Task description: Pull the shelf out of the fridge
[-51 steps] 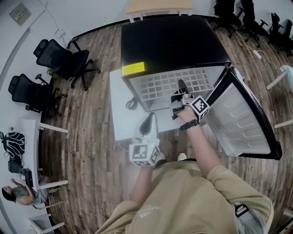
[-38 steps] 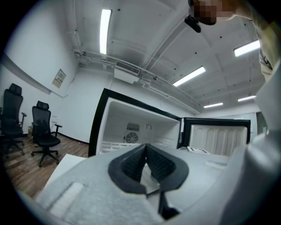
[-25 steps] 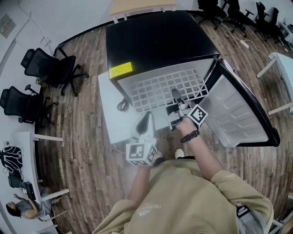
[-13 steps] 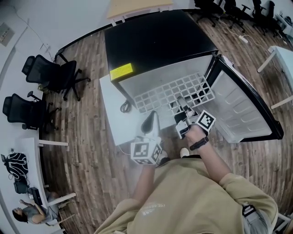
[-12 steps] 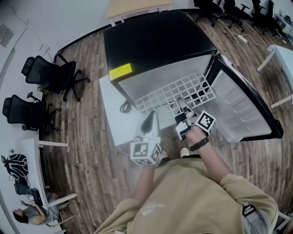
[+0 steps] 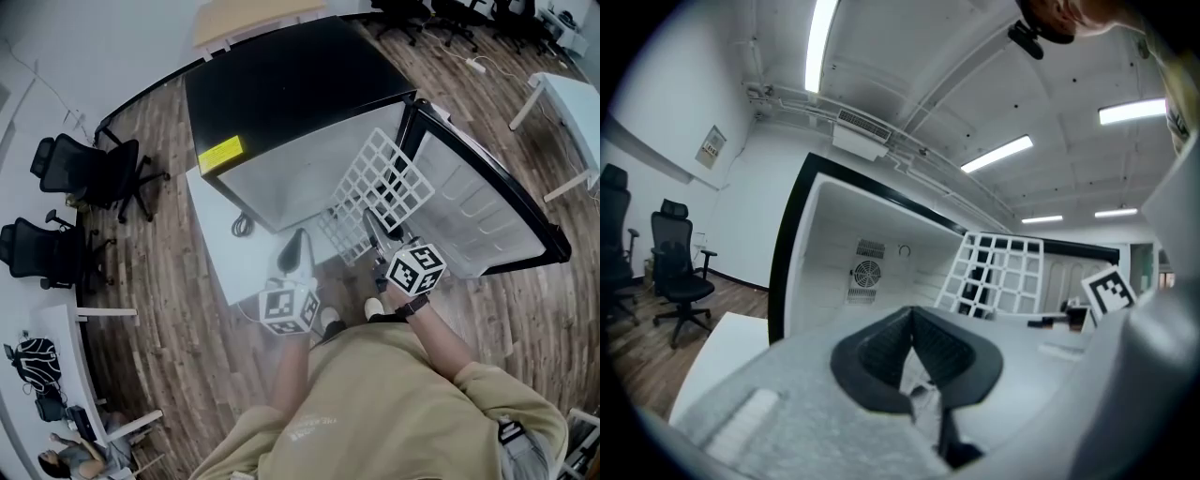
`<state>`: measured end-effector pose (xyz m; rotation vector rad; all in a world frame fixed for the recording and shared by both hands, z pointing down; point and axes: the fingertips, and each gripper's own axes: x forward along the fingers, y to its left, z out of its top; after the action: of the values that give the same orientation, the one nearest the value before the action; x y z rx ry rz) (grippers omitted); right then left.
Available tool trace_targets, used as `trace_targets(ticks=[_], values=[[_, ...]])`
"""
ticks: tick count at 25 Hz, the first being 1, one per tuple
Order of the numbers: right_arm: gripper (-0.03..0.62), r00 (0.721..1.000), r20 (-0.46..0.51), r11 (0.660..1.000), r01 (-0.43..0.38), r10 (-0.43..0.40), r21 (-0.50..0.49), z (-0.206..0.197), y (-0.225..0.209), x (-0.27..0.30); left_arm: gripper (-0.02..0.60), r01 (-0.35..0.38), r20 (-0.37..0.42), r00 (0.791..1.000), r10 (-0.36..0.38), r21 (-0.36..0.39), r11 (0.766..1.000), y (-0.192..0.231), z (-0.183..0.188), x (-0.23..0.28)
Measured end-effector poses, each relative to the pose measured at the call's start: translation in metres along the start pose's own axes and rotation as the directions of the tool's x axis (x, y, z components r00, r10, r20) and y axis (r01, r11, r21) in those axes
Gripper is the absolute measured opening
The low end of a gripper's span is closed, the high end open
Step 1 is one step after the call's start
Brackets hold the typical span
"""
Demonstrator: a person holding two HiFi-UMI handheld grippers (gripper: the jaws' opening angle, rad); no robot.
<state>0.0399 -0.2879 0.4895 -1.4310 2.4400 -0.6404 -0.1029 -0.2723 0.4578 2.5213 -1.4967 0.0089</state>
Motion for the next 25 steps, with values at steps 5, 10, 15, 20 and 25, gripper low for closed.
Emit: trace_targets(ticks=[5, 10, 15, 20, 25], values=[[0.029, 0.998, 0.034, 0.962, 0.06, -0.052, -0.265, 0.03, 0.017, -0.011, 0.002, -0.009, 0.03, 1.0, 0.008, 0.03, 1.0, 0.002, 0.009, 0.0], [0.029, 0.994, 0.036, 0.873, 0.106, -0.1, -0.477, 0.049, 0.034, -0.017, 0.002, -0.042, 0.06, 0.998, 0.038, 0.082, 0.996, 0.002, 0.016, -0.001], [0.029, 0.993, 0.074, 0.857, 0.117, -0.093, -0.502, 0.065, 0.043, -0.023, 0.002, -0.064, 0.08, 0.995, 0.052, 0.151, 0.986, -0.006, 0.025, -0.005], [0.029, 0.993, 0.076, 0.867, 0.112, -0.086, -0.485, 0.065, 0.044, -0.02, 0.002, -0.058, 0.08, 0.996, 0.046, 0.157, 0.986, -0.007, 0.025, -0.006], [0.029, 0.994, 0.075, 0.871, 0.103, -0.077, -0.481, 0.066, 0.045, -0.017, 0.002, -0.063, 0.075, 0.996, 0.052, 0.154, 0.986, -0.007, 0.024, -0.007]])
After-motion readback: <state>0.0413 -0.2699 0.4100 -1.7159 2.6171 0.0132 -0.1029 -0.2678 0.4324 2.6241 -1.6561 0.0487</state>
